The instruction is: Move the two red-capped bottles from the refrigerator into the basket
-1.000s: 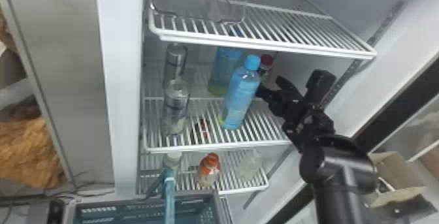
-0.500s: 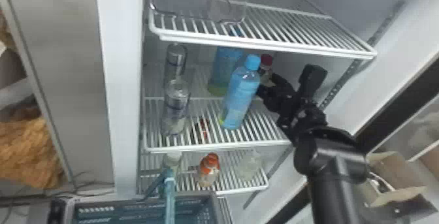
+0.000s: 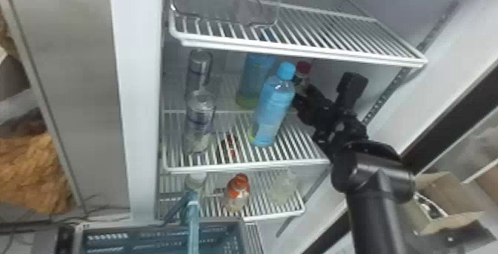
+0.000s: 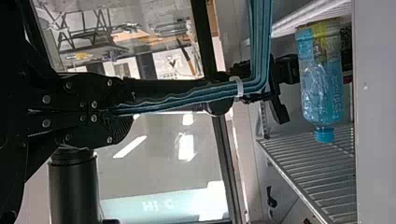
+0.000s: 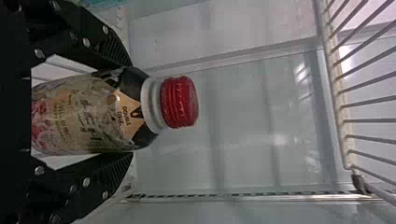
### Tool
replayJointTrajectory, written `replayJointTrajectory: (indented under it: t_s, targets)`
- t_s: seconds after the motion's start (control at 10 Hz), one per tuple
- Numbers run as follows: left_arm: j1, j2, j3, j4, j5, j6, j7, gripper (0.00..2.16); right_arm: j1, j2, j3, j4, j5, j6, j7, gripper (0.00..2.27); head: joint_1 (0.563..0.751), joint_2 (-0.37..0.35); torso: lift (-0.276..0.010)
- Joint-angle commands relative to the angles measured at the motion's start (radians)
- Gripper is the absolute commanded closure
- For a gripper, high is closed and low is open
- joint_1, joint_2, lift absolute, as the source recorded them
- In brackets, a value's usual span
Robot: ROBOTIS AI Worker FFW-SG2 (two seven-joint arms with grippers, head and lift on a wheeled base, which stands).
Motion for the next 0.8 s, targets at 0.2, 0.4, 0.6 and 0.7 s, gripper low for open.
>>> replayJointTrajectory:
  t_s: [0.2, 0.4, 0.6, 0.7]
  targets:
    - [-0.001, 0.0, -0.001, 0.002, 0.0, -0.002, 0.0, 1.2, -0.001, -0.006, 0.001, 0.012, -0.001, -0.044, -0.001, 1.28, 0.695, -0.35, 0.0]
    - [0.002, 0.0, -0.001, 0.002, 0.002, -0.005, 0.0, 1.2, 0.051, -0.006, 0.001, -0.065, -0.017, -0.044, -0.001, 1.28, 0.695, -0.35, 0.0]
    - [-0.001, 0.0, -0.001, 0.002, 0.002, -0.005, 0.0, 1.2, 0.114, -0.006, -0.001, -0.168, -0.045, 0.002, -0.001, 1.28, 0.695, -0.35, 0.0]
    - [-0.001, 0.0, -0.001, 0.002, 0.002, -0.005, 0.0, 1.2, 0.161, -0.004, -0.013, -0.246, -0.049, 0.054, -0.003, 1.28, 0.695, -0.35, 0.0]
